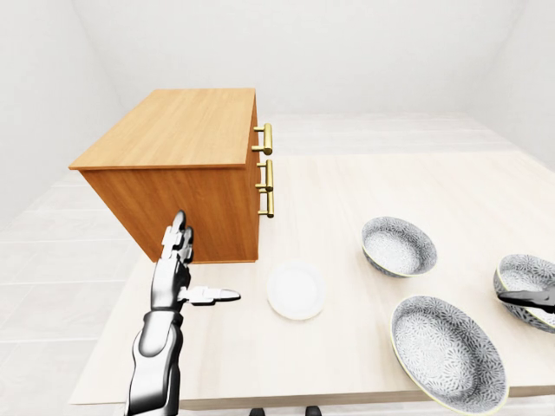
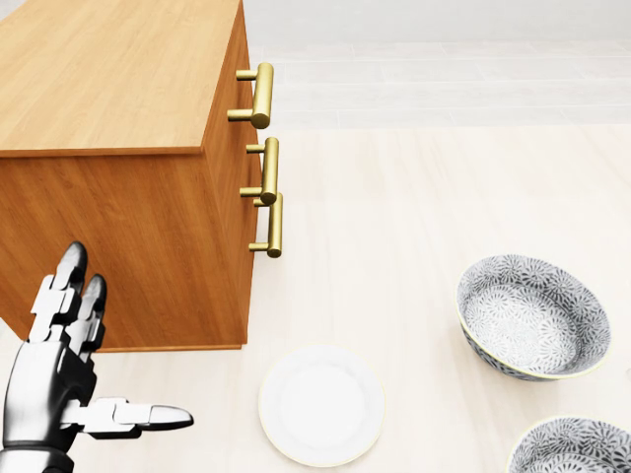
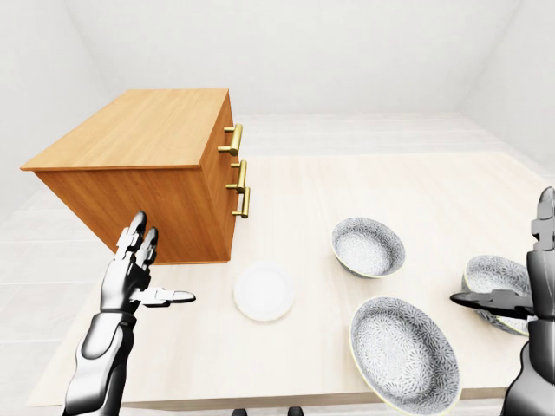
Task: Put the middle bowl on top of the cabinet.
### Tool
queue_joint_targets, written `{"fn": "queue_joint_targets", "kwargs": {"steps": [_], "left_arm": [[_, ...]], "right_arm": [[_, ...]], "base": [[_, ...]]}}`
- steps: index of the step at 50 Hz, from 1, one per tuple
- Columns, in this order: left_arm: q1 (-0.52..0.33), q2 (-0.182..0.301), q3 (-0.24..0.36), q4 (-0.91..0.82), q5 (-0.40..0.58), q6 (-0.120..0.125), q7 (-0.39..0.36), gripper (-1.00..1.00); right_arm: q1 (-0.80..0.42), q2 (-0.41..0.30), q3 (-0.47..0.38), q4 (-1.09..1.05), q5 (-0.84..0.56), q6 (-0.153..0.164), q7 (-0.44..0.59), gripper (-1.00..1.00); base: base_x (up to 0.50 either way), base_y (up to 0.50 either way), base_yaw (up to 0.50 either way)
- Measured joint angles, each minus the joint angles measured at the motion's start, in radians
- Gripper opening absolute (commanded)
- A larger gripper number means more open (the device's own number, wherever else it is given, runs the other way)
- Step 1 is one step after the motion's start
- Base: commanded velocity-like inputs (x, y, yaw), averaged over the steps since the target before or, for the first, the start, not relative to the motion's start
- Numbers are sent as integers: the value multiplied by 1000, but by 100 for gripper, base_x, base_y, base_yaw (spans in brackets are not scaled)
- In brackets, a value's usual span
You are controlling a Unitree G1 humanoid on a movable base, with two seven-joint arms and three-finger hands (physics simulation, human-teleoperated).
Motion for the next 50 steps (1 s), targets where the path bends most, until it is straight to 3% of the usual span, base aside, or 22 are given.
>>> {"fn": "queue_joint_targets", "kwargs": {"steps": [22, 50], "left_arm": [[-6, 4, 4, 18, 2, -3, -7, 100], [-6, 2, 0, 7, 19, -2, 3, 100]], "right_arm": [[8, -65, -82, 58, -275, 0, 125, 100], [38, -84, -17, 272, -589, -24, -40, 100]], "base": [[0, 0, 0], [0, 0, 0]]}}
